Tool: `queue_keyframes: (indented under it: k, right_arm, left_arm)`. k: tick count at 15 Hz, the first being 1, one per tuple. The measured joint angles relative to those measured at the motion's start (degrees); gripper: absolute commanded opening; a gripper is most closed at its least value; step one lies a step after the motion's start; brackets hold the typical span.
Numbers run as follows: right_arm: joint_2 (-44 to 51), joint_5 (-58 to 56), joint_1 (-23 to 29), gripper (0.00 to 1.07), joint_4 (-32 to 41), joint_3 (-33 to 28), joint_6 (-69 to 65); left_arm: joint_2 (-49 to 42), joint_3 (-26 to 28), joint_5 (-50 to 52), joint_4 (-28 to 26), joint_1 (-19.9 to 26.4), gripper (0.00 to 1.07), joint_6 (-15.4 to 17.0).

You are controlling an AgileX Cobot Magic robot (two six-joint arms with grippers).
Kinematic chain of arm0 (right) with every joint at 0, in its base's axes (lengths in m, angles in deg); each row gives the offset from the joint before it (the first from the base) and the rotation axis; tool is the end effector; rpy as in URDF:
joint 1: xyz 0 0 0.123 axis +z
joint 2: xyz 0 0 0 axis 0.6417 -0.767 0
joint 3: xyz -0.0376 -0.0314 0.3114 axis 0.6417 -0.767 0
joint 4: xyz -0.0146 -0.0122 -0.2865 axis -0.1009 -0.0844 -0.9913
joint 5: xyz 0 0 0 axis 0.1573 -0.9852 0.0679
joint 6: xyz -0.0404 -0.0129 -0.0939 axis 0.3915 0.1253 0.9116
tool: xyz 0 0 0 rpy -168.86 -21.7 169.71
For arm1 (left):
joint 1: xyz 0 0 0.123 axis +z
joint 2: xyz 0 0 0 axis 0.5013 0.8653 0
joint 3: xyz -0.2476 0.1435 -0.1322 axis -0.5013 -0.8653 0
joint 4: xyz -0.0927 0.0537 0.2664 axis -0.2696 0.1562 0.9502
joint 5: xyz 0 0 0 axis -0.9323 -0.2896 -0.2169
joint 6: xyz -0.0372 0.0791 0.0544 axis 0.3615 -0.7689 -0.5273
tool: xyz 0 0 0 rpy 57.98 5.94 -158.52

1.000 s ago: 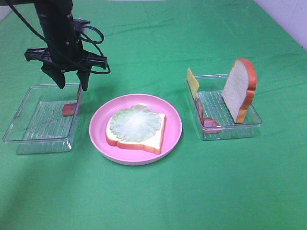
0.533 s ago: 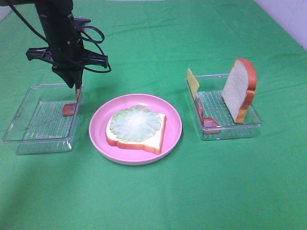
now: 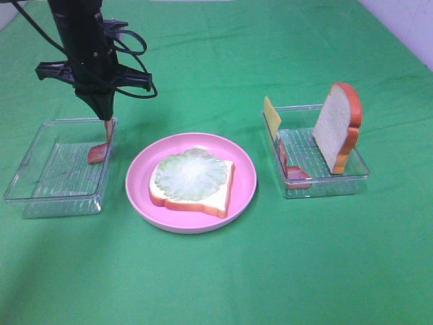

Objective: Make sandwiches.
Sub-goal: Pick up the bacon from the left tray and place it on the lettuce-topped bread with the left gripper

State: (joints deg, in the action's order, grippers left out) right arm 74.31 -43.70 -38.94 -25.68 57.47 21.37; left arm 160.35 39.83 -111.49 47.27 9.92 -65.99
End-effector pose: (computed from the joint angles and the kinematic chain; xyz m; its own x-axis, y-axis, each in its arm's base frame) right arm 0.0047 0.0086 0.2903 -0.4476 -0.0489 -0.8929 -0.1090 0.9940 0.0002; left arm 0.4966 -0.1767 0.1995 -0.9792 0.0841 -0.1845 0.0851 0.9964 0.0023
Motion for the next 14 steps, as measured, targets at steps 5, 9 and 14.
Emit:
queue_keyframes:
  k: [5,9,14]
  right_arm:
    - [0.0,0.0,0.0,0.75,0.0,0.0,0.0]
    - [0.0,0.0,0.0,0.75,0.0,0.0,0.0]
    - [0.0,0.0,0.0,0.75,0.0,0.0,0.0]
  left_arm:
    - [-6.88,0.74,-1.66,-14.78,0.06,0.0,-6.93]
    - [-6.93,0.74,-1.55,-27.62,-2.52,0.0,-13.29]
    - [-6.36,0.74,1.83,-29.62,-11.52,0.0,-15.13]
